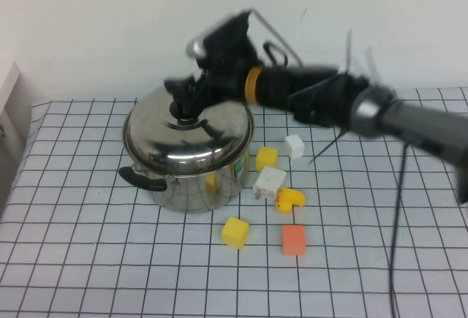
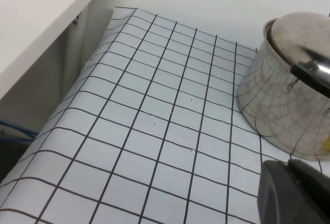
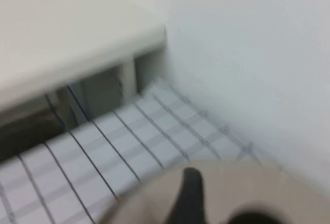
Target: Cover the pot
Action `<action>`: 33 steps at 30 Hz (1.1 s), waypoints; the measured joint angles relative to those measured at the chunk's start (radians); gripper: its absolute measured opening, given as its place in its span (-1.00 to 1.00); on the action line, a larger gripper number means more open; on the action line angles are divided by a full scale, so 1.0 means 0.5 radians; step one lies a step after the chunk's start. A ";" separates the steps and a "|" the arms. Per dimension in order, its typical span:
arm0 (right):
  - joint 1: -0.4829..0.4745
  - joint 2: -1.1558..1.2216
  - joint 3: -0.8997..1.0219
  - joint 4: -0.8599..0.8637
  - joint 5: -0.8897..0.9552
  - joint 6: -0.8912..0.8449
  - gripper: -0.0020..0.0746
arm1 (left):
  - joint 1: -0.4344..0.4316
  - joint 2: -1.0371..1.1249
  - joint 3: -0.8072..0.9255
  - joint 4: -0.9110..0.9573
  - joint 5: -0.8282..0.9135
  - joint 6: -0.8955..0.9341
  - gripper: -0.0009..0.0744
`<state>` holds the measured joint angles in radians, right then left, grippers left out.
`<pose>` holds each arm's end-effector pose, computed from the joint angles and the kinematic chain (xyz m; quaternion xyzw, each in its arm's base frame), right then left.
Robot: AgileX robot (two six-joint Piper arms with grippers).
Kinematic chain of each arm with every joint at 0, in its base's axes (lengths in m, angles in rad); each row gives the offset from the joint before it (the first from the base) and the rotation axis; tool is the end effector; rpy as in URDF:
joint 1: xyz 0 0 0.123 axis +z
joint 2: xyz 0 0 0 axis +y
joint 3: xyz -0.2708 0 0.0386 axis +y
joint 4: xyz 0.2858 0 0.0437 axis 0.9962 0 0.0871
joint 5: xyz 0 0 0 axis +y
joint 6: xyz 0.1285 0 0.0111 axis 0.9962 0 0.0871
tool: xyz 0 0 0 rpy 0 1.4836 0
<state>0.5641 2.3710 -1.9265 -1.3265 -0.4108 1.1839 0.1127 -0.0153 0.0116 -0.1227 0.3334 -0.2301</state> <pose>0.4915 0.3700 0.1708 -0.3744 0.6891 0.2842 0.5515 0.1391 0.0105 0.1714 -0.1668 0.7688 -0.0875 0.6111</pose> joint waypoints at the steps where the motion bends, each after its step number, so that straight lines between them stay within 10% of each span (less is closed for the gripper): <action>1: -0.015 -0.071 0.000 -0.191 -0.045 0.189 0.58 | 0.000 0.000 0.000 0.000 0.000 0.000 -0.98; 10: -0.144 -0.734 0.156 -0.866 -0.913 0.712 -0.80 | 0.000 0.000 0.000 0.000 0.000 0.000 -0.98; 33: -0.369 -2.679 2.056 -0.913 -0.499 0.693 -0.94 | 0.000 0.000 0.000 0.000 0.000 0.000 -0.98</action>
<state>0.3799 1.0317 -0.8983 -1.7829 -0.6603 1.5305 0.1127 -0.0153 0.0116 -0.1227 0.3334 -0.2301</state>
